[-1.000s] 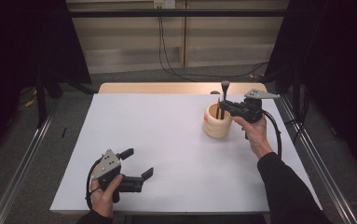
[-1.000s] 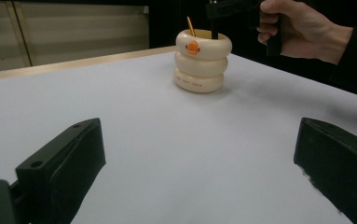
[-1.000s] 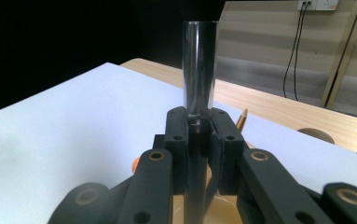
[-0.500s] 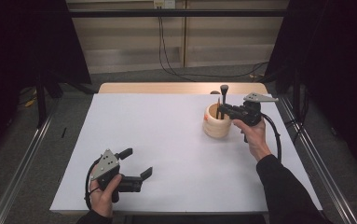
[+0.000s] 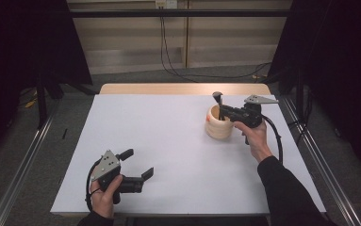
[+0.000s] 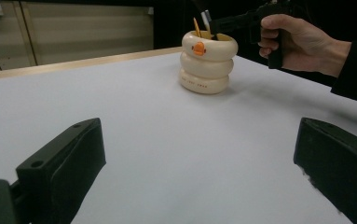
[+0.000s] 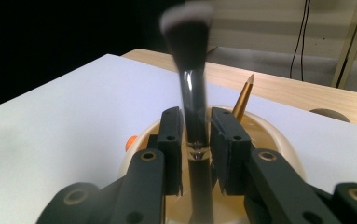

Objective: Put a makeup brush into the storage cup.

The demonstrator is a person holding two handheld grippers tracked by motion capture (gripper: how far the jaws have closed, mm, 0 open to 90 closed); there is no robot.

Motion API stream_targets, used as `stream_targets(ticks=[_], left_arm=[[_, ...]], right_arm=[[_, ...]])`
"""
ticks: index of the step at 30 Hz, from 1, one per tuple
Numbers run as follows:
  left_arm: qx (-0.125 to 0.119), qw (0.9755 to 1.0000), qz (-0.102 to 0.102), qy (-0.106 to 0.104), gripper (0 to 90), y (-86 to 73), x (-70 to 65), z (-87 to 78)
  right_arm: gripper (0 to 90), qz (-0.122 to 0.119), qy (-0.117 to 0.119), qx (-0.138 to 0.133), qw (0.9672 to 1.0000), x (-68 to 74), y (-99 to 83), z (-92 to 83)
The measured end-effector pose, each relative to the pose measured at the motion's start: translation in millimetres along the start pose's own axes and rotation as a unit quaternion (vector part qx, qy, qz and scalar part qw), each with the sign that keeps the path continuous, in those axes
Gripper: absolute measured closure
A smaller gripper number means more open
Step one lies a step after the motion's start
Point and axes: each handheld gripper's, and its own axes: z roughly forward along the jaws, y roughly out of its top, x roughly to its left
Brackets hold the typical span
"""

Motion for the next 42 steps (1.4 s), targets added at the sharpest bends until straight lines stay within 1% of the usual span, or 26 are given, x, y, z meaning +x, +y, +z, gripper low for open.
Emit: stream_targets(ticks=[2, 6, 7, 8, 10, 11, 14, 16, 17, 18, 21, 22, 23, 25, 27, 28, 29, 31, 33, 34, 35, 36, 38, 39, 40, 42], left_arm=[[-0.002, 1.0, -0.002, 0.006, 1.8, 0.2, -0.3, -0.1], [-0.001, 1.0, -0.002, 0.003, 1.9, -0.6, -0.2, -1.4], [-0.002, 1.0, 0.001, 0.006, 1.9, -0.3, -0.4, -2.1], [-0.003, 1.0, -0.002, 0.007, 1.8, -0.2, -0.9, -2.3], [-0.001, 1.0, 0.0, 0.007, 1.7, -0.2, -0.7, -2.0], [-0.002, 1.0, -0.002, 0.006, 1.8, -0.4, -1.0, -1.5], [-0.001, 1.0, 0.002, 0.003, 1.8, -0.4, 0.3, -1.7], [-0.004, 1.0, -0.001, 0.003, 1.8, -0.3, 0.0, -1.6], [-0.001, 1.0, 0.002, 0.005, 1.8, -0.2, -0.2, -2.0], [-0.002, 1.0, -0.001, 0.005, 1.8, -0.1, -0.7, -2.2], [-0.007, 1.0, 0.005, 0.005, 1.7, 1.2, -1.9, -3.9], [-0.007, 1.0, 0.004, 0.005, 1.6, 1.1, -2.1, -3.8], [-0.005, 1.0, 0.003, 0.004, 1.6, 0.9, -2.0, -3.8], [-0.006, 1.0, 0.001, 0.005, 1.6, 0.8, -2.2, -3.4], [-0.006, 1.0, 0.0, 0.004, 1.7, 0.9, -2.1, -3.4], [-0.006, 1.0, 0.0, 0.005, 1.7, 0.9, -2.3, -3.3], [-0.005, 1.0, 0.002, 0.002, 1.7, 0.9, -2.0, -3.6], [-0.005, 1.0, 0.001, 0.004, 1.7, 0.7, -2.5, -3.9], [-0.006, 1.0, 0.0, 0.004, 1.7, 0.7, -2.2, -4.0], [-0.003, 1.0, 0.003, 0.003, 1.7, 0.7, -1.9, -4.4], [-0.006, 1.0, -0.001, 0.003, 1.7, 0.7, -2.4, -4.1], [-0.006, 1.0, 0.0, 0.003, 1.7, 0.8, -2.5, -4.1], [-0.006, 1.0, 0.003, 0.004, 1.7, 1.0, -2.3, -3.9], [-0.005, 1.0, 0.003, 0.004, 1.7, 1.0, -2.2, -3.9], [-0.005, 1.0, 0.003, 0.004, 1.7, 1.0, -2.2, -3.9], [-0.006, 1.0, 0.003, 0.004, 1.7, 1.2, -2.0, -3.9]], right_arm=[[73.2, 0.003, 0.0, 0.002, 1.0, 0.5, 1.0, -0.9], [71.9, 0.0, -0.001, 0.001, 1.0, 0.8, 2.4, -3.1], [70.6, -0.001, -0.002, 0.002, 1.0, 0.9, 2.5, -3.9], [68.5, -0.003, -0.003, 0.0, 1.0, 1.0, 2.6, -4.6], [65.9, -0.008, -0.005, 0.0, 1.0, 2.2, 3.1, -5.3], [62.4, -0.009, -0.006, 0.0, 0.9999, 2.9, 3.7, -6.2], [55.3, -0.012, -0.008, -0.006, 0.9999, 2.5, 5.9, -8.6], [49.6, -0.013, -0.007, -0.007, 0.9999, 2.3, 6.1, -9.3], [46.6, -0.012, -0.008, -0.006, 0.9999, 3.0, 6.1, -10.4], [44.6, -0.016, -0.007, -0.005, 0.9998, 3.6, 5.8, -10.9], [35.1, -0.011, -0.004, -0.008, 0.9999, 6.7, 5.1, -12.9], [32.5, -0.012, -0.001, -0.008, 0.9999, 7.4, 5.1, -13.6], [28.1, -0.012, -0.001, -0.006, 0.9999, 8.2, 5.4, -14.5], [23.3, -0.009, -0.002, -0.008, 0.9999, 8.8, 7.0, -16.1], [18.2, -0.007, -0.001, -0.014, 0.9999, 9.6, 8.5, -17.5], [15.5, -0.004, 0.002, -0.016, 0.9999, 10.6, 9.0, -17.8], [12.9, -0.006, 0.005, -0.016, 0.9998, 11.5, 9.2, -18.4], [9.0, -0.01, 0.014, -0.016, 0.9997, 13.8, 8.9, -19.8], [4.0, -0.014, 0.013, -0.015, 0.9997, 15.1, 9.0, -22.1], [3.3, -0.012, 0.018, -0.017, 0.9996, 15.2, 9.0, -23.5], [3.2, -0.013, 0.02, -0.017, 0.9996, 15.7, 9.2, -25.1], [3.2, -0.012, 0.016, -0.019, 0.9996, 16.3, 9.3, -26.1], [3.2, -0.007, 0.023, -0.019, 0.9995, 16.7, 10.0, -29.7], [3.5, -0.004, 0.015, -0.021, 0.9997, 17.9, 10.6, -30.9], [3.1, -0.012, 0.014, -0.024, 0.9995, 18.9, 10.6, -33.1], [2.7, -0.013, 0.011, -0.025, 0.9995, 21.0, 10.1, -35.9]])
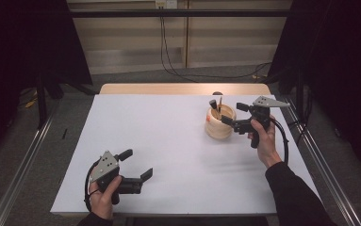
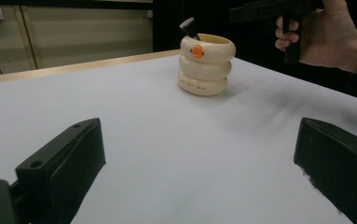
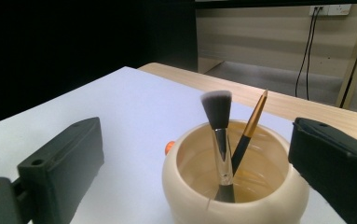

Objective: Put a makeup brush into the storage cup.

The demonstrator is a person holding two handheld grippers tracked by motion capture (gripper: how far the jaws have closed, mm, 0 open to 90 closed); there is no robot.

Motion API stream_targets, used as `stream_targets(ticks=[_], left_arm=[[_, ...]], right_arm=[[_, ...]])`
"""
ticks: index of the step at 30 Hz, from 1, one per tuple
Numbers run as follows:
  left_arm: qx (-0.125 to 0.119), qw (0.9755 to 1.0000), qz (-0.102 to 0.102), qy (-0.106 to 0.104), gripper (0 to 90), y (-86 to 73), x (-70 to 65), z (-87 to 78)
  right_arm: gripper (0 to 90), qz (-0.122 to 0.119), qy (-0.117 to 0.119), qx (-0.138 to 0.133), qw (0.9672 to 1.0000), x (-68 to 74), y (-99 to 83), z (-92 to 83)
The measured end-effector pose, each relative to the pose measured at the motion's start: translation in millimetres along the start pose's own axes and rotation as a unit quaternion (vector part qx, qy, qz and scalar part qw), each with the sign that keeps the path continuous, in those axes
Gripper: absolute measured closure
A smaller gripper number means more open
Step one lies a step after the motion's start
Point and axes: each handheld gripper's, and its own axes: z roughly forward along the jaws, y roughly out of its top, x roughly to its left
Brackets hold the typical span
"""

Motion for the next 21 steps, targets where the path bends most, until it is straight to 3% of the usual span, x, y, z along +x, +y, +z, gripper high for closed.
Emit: stream_targets(ticks=[4, 12, 21], left_arm=[[0.0, 1.0, -0.001, 0.001, 1.7, 0.0, -0.1, 0.0], [-0.001, 1.0, -0.001, -0.002, 1.7, 0.2, 0.1, -0.1], [-0.002, 1.0, 0.0, 0.002, 1.7, -0.1, -0.2, -0.2]], right_arm=[[3.1, -0.017, -0.034, -0.006, 0.9993, 6.5, -1.8, -5.0], [0.9, -0.036, -0.067, -0.016, 0.997, 17.6, -8.5, -17.3], [0.6, -0.04, -0.08, -0.009, 0.996, 23.7, -11.8, -31.3]])
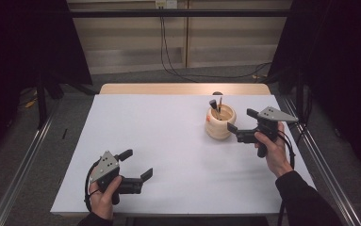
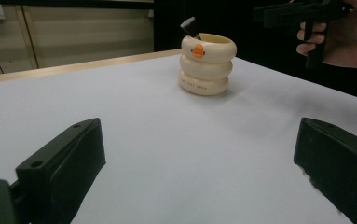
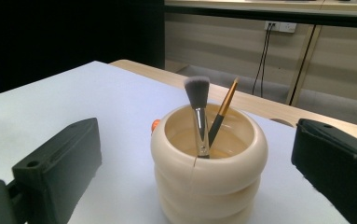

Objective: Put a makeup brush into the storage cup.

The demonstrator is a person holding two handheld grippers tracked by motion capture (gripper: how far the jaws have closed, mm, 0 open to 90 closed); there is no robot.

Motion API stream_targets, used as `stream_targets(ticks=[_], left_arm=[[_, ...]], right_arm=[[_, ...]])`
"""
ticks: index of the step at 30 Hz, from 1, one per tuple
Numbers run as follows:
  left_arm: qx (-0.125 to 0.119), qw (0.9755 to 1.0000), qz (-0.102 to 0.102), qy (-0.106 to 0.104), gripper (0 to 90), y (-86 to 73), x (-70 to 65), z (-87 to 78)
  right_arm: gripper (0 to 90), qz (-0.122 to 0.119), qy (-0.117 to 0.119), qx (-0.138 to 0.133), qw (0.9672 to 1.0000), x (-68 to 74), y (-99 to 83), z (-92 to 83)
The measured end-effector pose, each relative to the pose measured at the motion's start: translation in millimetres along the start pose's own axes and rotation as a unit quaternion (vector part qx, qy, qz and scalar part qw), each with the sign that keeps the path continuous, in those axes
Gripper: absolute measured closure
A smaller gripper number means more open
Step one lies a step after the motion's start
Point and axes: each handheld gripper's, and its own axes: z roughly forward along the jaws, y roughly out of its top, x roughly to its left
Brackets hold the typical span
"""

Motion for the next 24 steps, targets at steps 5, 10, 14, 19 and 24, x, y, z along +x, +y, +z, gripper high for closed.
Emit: stream_targets(ticks=[5, 10, 14, 19, 24], left_arm=[[-0.001, 1.0, -0.003, 0.002, 1.7, -0.1, -0.2, -0.9], [-0.002, 1.0, 0.001, -0.003, 1.7, 0.4, 0.3, -0.6], [-0.004, 1.0, -0.001, -0.004, 1.7, 0.3, 0.4, -0.6], [-0.003, 1.0, -0.005, 0.0, 1.7, 0.5, -0.4, -1.7], [-0.017, 0.9997, -0.018, 0.003, 1.6, 0.2, -0.7, -1.8]], right_arm=[[0.8, 0.007, -0.003, -0.001, 1.0, -1.7, -3.2, -11.7], [0.8, 0.018, 0.0, -0.006, 0.9998, -0.8, -6.0, -23.9], [0.7, 0.017, -0.01, -0.009, 0.9998, 0.1, -9.8, -33.2], [0.8, 0.024, -0.028, -0.01, 0.9993, 2.4, -17.5, -41.4], [0.8, 0.019, -0.03, -0.007, 0.9993, 8.1, -23.0, -53.8]])
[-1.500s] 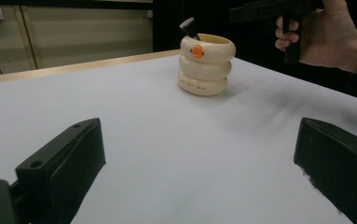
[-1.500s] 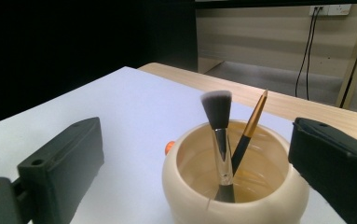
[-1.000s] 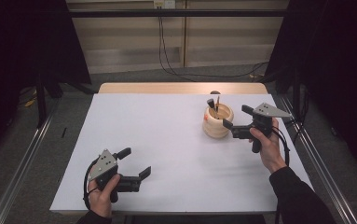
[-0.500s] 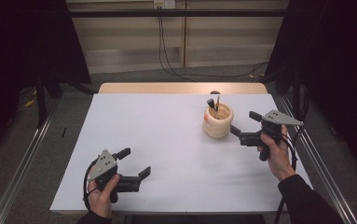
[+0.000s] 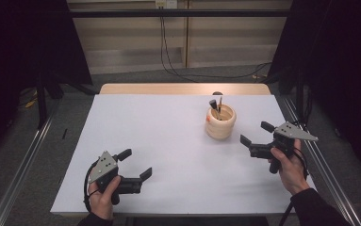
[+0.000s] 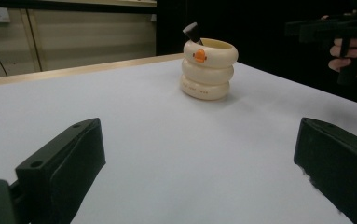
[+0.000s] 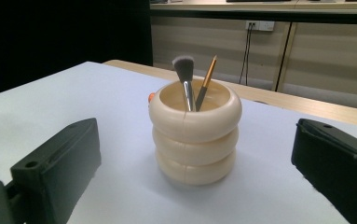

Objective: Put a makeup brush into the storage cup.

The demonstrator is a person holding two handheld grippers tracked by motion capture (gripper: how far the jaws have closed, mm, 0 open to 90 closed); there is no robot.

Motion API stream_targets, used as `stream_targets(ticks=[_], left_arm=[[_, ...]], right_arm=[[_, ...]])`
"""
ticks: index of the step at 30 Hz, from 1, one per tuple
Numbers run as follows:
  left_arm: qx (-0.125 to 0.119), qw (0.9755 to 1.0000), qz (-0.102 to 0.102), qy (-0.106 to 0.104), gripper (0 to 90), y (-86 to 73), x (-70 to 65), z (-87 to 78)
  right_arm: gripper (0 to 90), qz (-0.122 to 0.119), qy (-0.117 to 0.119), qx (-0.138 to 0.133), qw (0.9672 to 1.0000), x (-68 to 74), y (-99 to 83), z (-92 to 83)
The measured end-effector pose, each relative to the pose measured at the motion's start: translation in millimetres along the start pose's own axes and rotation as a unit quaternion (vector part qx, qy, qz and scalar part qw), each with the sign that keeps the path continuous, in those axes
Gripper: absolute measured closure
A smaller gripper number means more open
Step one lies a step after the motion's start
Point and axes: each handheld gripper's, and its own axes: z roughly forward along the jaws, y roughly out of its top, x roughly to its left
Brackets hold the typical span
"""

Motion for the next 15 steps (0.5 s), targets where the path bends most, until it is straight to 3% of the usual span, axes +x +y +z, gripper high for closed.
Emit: stream_targets(ticks=[1, 3, 7, 15], left_arm=[[-0.002, 1.0, -0.005, 0.004, 1.5, 0.0, -0.8, 0.0], [0.004, 1.0, 0.008, 0.0, 1.6, 0.6, -1.3, -0.7], [0.001, 0.9999, 0.012, -0.001, 1.2, 0.8, -2.9, 0.2], [-0.001, 0.9999, 0.01, 0.004, 1.2, 1.8, -6.4, -0.7]], right_arm=[[0.8, 0.004, 0.0, -0.006, 1.0, 1.1, -1.4, -2.4], [0.6, -0.001, -0.001, -0.002, 1.0, 2.9, -4.7, -7.7], [0.3, -0.005, -0.004, 0.002, 1.0, 6.8, -10.5, -17.4], [0.8, -0.005, -0.016, -0.001, 0.9999, 8.2, -22.5, -36.5]])
